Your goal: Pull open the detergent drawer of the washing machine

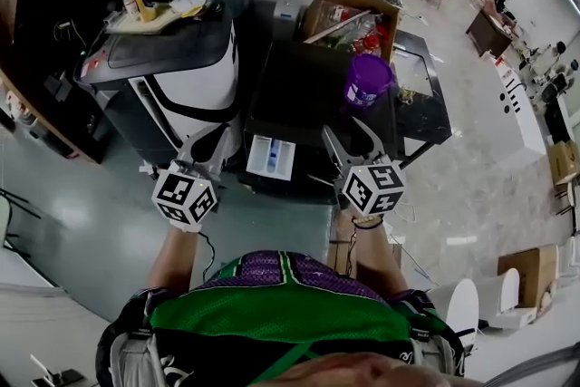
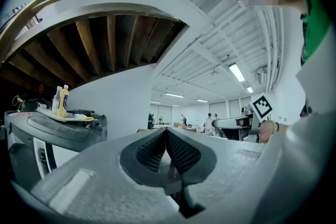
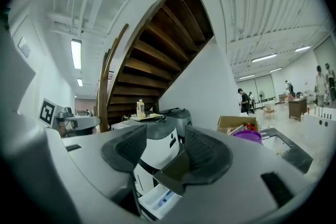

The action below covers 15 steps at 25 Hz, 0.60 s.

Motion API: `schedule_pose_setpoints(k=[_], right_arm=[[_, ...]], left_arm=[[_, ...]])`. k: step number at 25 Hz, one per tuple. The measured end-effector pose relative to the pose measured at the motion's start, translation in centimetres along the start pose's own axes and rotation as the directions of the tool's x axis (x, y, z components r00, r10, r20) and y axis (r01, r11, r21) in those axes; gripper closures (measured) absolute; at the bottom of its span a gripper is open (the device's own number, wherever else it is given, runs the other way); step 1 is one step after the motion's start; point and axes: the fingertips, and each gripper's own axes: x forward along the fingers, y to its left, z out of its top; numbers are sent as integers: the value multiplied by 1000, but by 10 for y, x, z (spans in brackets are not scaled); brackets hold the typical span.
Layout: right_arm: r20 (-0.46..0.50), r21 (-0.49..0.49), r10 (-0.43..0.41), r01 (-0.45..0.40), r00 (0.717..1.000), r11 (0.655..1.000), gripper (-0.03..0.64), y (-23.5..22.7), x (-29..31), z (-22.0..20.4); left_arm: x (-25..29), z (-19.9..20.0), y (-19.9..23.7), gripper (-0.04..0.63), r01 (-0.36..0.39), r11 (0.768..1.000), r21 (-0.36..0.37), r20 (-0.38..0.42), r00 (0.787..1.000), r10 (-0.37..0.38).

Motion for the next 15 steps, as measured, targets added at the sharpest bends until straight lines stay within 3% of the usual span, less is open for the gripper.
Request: schedule_pose_setpoints(k=[7, 15], right_arm=[[19, -9, 16, -16, 1000, 1000, 477, 3, -1, 13], [40, -20, 26, -26, 999, 999, 514, 5, -1, 21]], left_arm=[[5, 20, 0, 578, -13, 1000, 20, 23, 1000, 12], [11, 21, -4, 578, -27, 999, 25, 30, 999, 26]])
